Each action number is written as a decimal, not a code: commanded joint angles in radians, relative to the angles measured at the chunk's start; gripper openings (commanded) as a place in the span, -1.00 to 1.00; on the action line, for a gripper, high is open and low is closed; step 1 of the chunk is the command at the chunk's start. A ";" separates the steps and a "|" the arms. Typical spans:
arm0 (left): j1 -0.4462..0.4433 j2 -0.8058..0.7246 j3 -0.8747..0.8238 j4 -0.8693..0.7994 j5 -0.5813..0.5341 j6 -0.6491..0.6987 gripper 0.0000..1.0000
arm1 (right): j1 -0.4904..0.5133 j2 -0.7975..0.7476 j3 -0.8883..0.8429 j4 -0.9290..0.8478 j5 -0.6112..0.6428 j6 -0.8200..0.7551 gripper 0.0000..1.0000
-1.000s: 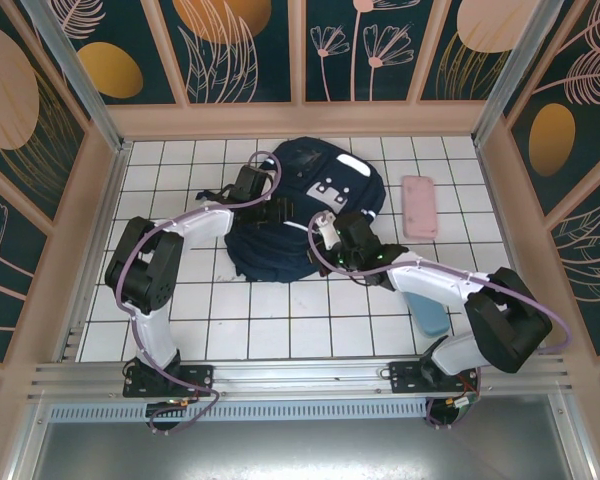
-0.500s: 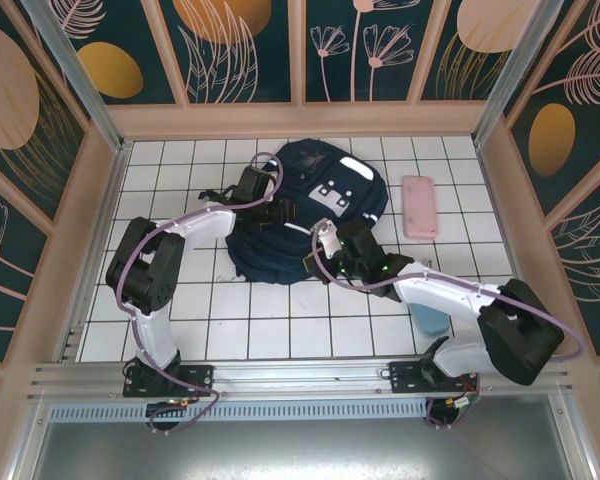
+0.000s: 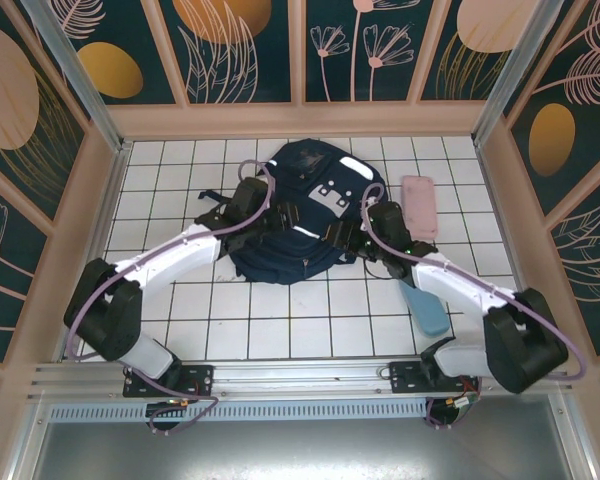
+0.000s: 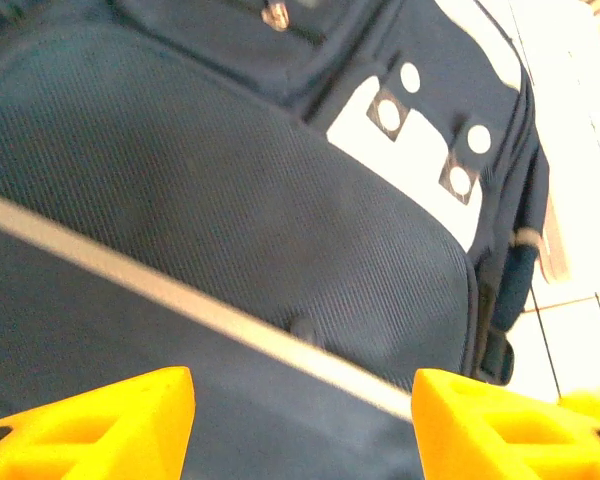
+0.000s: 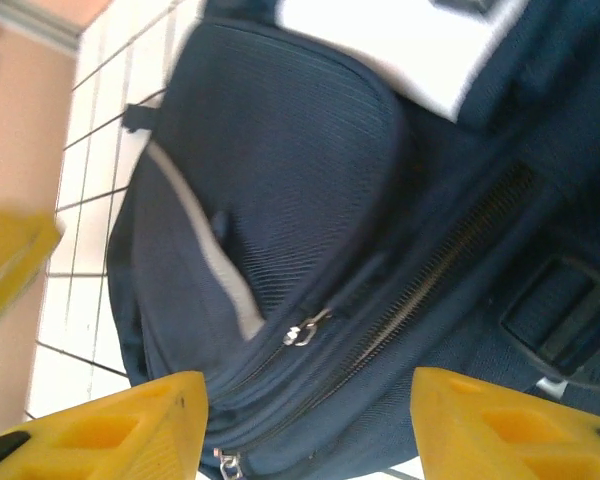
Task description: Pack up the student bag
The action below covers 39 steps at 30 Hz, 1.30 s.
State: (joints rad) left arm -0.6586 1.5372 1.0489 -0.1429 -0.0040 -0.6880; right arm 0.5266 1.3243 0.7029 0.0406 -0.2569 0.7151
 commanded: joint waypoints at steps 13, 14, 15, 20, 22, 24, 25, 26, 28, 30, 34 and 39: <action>-0.247 -0.066 -0.193 0.014 0.024 -0.248 -0.06 | -0.004 0.125 0.055 0.000 -0.105 0.323 -0.36; -0.248 -0.055 -0.194 0.021 0.032 -0.253 -0.06 | -0.004 0.127 0.054 0.001 -0.107 0.330 -0.37; -0.248 -0.047 -0.193 0.024 0.035 -0.251 -0.06 | -0.004 0.128 0.055 -0.003 -0.106 0.332 -0.37; -0.247 -0.013 -0.183 0.076 0.061 -0.233 -0.18 | -0.004 0.141 0.049 0.010 -0.119 0.335 -0.40; -0.247 0.003 -0.181 0.079 0.055 -0.237 -0.18 | -0.004 0.142 0.049 0.023 -0.130 0.332 -0.40; -0.247 0.018 -0.176 0.063 0.039 -0.231 -0.18 | -0.004 0.134 0.047 0.032 -0.136 0.327 -0.40; -0.247 0.022 -0.175 0.067 0.036 -0.225 -0.19 | -0.004 0.129 0.047 0.033 -0.136 0.323 -0.39; -0.247 0.026 -0.176 0.072 0.028 -0.221 -0.21 | -0.004 0.121 0.047 0.032 -0.133 0.321 -0.39; -0.247 0.039 -0.171 0.075 0.011 -0.220 -0.29 | -0.004 0.112 0.050 0.028 -0.127 0.315 -0.39; -0.247 0.050 -0.168 0.087 0.004 -0.217 -0.40 | -0.004 0.107 0.055 0.018 -0.127 0.309 -0.39; -0.248 0.068 -0.151 0.091 -0.002 -0.211 -0.56 | -0.004 0.097 0.054 0.013 -0.130 0.300 -0.39; -0.248 0.085 -0.138 0.097 0.002 -0.199 -0.60 | -0.004 0.066 0.044 0.017 -0.118 0.292 -0.39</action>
State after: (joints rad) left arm -0.9035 1.6066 0.8803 -0.0723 0.0139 -0.9066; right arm 0.5232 1.4281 0.7525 0.0475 -0.3687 1.0271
